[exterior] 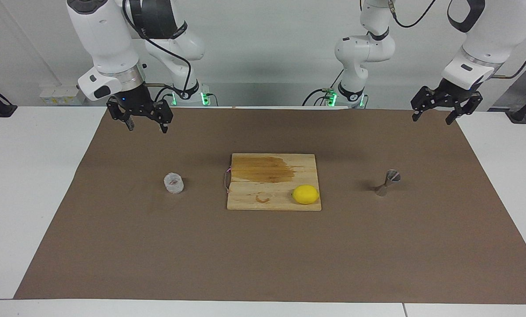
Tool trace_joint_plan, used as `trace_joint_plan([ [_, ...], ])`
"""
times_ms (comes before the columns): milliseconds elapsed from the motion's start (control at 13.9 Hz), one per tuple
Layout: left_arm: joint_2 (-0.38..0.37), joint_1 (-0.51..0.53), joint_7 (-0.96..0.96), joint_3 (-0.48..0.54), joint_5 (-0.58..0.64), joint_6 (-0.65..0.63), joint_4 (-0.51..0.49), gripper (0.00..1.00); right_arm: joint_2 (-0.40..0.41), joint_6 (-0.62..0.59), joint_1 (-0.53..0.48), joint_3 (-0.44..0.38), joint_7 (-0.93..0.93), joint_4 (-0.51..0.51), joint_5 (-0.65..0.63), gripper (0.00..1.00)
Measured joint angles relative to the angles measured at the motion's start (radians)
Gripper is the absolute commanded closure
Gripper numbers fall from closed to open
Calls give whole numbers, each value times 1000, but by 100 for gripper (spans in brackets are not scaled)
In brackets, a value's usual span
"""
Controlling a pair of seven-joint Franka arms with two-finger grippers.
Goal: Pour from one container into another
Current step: 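Open the left gripper beside the small silver metal cup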
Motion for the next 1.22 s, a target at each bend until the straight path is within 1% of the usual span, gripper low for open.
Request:
trace_joint_plan([
  [1219, 4, -5, 0, -19, -1, 0, 0, 0, 0, 0, 0, 0, 0, 0, 0, 0],
])
